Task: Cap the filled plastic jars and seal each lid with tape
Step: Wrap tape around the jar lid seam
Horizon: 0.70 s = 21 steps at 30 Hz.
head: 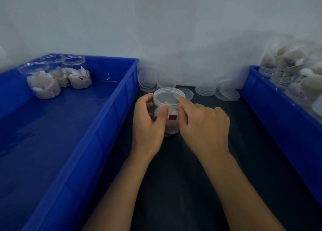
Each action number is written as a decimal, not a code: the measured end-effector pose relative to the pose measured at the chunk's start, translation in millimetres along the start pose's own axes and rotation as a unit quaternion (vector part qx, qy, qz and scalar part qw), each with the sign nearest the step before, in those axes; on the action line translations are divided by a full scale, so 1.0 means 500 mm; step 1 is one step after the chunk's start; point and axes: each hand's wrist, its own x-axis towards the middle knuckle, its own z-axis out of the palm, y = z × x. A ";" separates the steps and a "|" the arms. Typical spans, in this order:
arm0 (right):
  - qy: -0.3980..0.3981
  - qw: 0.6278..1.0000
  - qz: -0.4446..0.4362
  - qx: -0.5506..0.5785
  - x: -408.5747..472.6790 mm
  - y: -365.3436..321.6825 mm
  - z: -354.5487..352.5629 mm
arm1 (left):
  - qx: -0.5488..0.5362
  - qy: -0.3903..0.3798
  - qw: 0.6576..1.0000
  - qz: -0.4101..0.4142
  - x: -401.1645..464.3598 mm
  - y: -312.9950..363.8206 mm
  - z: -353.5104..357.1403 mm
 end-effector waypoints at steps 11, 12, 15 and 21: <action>-0.052 0.997 0.009 0.058 0.001 -0.005 -0.017 | 0.043 0.027 0.998 -0.026 -0.005 -0.015 0.004; -0.056 0.997 0.012 0.059 0.002 -0.007 -0.018 | 0.068 0.052 0.996 -0.020 -0.004 -0.012 0.002; -0.065 0.996 0.027 0.056 0.005 -0.010 -0.018 | 0.114 0.080 0.990 0.001 0.001 -0.006 -0.002; -0.096 0.993 0.056 0.049 0.006 0.003 -0.014 | 0.140 0.076 0.987 0.012 -0.004 0.001 0.003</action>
